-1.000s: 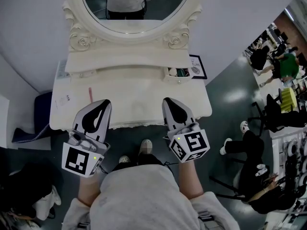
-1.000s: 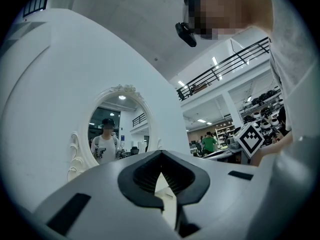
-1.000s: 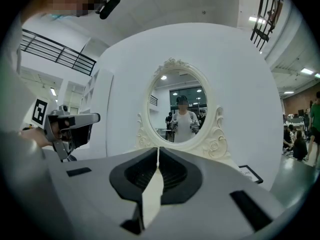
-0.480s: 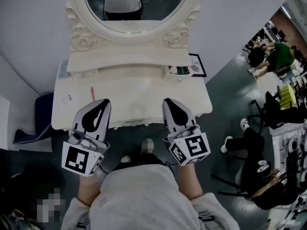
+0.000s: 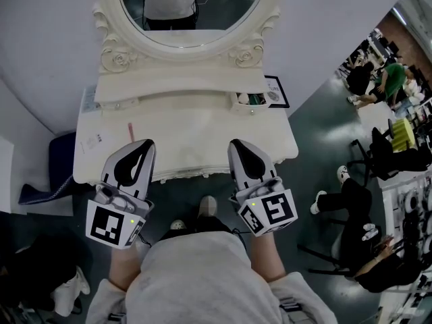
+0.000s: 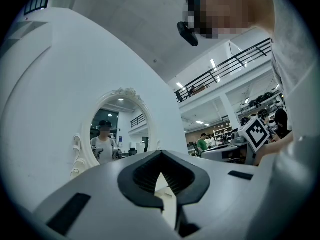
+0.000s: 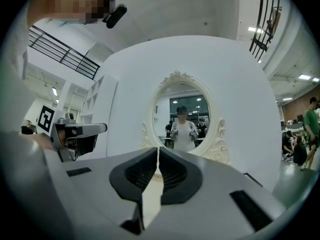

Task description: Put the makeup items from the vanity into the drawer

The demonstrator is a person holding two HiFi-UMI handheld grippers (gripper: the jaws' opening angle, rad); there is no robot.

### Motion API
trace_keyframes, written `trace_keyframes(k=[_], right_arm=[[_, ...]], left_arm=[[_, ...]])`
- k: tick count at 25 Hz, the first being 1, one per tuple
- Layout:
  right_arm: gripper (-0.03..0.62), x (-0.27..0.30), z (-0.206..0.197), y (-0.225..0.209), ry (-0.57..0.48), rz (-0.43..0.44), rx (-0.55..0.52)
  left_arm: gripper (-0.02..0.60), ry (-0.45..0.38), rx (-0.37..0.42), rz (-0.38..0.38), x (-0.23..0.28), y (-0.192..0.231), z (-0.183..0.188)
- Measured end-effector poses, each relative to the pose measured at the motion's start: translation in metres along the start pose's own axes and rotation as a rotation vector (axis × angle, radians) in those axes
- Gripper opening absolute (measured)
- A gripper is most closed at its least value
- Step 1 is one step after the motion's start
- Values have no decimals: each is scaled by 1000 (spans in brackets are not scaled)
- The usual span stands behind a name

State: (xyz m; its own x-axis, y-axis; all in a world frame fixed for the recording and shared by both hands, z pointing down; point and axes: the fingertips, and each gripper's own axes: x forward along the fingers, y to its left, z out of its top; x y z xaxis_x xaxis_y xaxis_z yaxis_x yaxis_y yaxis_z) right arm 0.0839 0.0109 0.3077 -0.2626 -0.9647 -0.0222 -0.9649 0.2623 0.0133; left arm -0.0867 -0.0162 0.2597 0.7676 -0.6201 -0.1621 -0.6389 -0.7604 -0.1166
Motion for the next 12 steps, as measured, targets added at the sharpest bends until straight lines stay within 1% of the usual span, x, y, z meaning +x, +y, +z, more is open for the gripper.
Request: trace_keyframes(k=[2,6,12], right_arm=[[25,1,0,1,5,-1,-4],[25,1,3,4,-3,8,-9],[25,0,7,8,-21,11,-10]], left_arm=[[14,8,1,-4,-1,1,-2],[14,-21,-6,2,1,2,5],[12,-25,-5,-1,0,3,4]])
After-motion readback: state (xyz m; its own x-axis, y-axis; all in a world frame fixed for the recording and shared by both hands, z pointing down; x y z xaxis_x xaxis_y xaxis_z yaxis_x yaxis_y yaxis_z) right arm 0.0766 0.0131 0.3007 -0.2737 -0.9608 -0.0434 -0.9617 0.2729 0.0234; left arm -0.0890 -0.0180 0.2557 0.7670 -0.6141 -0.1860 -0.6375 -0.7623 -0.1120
